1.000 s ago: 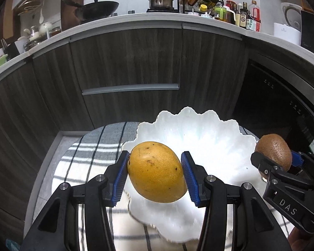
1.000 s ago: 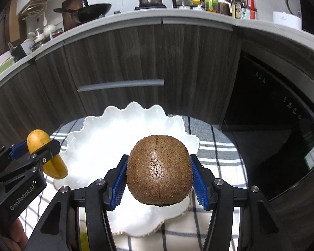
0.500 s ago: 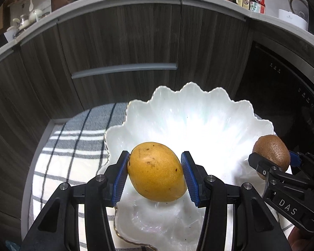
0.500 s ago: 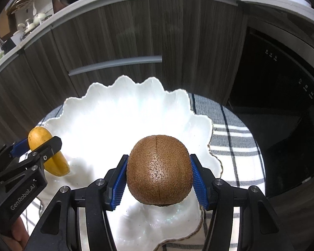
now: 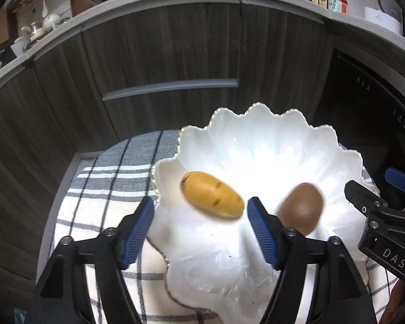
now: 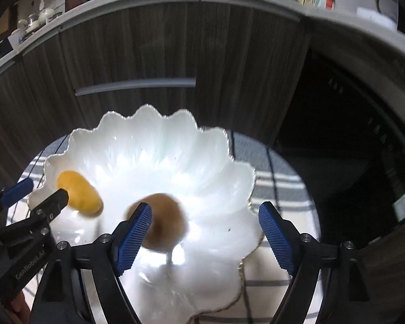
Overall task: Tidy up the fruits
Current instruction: 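Open both tools to drop the mango and kiwi into the white bowl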
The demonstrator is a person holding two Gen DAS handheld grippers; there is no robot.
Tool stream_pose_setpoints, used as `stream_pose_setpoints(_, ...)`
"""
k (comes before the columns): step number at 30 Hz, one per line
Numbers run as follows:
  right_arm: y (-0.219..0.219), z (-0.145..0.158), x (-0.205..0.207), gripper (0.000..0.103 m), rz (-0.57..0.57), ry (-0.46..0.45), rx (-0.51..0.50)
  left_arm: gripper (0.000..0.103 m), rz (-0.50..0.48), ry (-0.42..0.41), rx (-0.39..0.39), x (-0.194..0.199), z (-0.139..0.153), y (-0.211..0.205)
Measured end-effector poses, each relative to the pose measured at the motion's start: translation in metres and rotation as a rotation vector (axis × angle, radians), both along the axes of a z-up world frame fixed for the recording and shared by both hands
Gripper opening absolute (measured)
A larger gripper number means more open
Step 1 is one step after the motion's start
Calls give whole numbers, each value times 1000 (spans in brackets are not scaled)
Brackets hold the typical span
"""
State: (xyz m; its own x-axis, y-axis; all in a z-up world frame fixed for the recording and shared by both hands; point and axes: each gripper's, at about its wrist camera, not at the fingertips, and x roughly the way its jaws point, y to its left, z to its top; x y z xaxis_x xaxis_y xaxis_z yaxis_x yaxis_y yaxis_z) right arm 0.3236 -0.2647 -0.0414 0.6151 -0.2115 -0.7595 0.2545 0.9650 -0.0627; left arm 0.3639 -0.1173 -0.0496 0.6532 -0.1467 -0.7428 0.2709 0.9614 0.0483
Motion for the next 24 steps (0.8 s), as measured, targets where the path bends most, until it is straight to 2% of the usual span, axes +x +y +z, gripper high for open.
stream_pose_setpoints(1, 1, 4, -2, 82, 0, -5, -11, 82, 7, -10, 0, -3, 4, 1)
stream_pose_setpoints(7, 4, 22, -15, 82, -4, -27, -7, 92, 22, -75, 21, -23, 29, 10)
stream_pose_setpoints(24, 25, 74, -93, 82, -10, -108, 3, 94, 17, -126, 7, -106, 82, 37)
